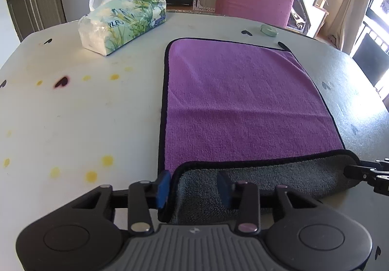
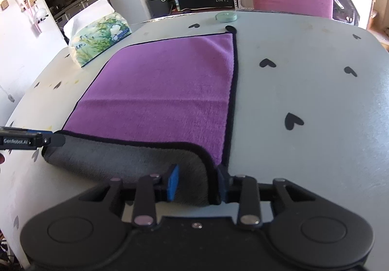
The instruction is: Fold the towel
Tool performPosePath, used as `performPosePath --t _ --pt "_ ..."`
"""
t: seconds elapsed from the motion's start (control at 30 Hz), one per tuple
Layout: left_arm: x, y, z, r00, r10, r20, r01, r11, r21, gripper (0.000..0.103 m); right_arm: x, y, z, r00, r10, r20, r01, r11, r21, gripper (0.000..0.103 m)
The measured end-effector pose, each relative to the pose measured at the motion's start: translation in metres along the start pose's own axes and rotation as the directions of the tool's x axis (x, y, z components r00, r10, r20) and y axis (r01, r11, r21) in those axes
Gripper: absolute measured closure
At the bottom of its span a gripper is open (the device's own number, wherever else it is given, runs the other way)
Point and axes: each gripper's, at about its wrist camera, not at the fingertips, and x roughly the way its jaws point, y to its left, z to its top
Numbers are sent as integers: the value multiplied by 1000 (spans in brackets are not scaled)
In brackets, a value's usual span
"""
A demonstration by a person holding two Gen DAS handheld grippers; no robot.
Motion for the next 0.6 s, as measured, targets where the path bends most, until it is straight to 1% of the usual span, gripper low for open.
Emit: performPosePath --t 0.07,0.17,0.3,0.4,0.47,0.6 --pt "-1 1 0 1000 1 -4 -1 1000 0 66 -1 0 -1 1000 4 -4 -4 1000 0 74" --pt "-2 4 -1 1000 4 -15 -4 1000 -11 69 -3 0 0 1000 8 -5 -8 1000 2 79" --pt "-2 8 -4 999 1 -32 -1 1000 -19 69 -6 2 0 1000 16 -10 -16 1000 -11 81" --pt "-2 10 -7 999 -8 -40 7 1000 -22 72 -7 3 0 1000 13 -16 -13 1000 -24 82" --pt "-1 11 -8 999 -7 -43 6 1000 -28 78 -7 3 0 1000 8 -21 -9 1000 -25 83" --pt "2 15 -10 998 -5 -59 2 999 -51 84 -6 2 -1 1000 -3 -26 2 1000 -18 85"
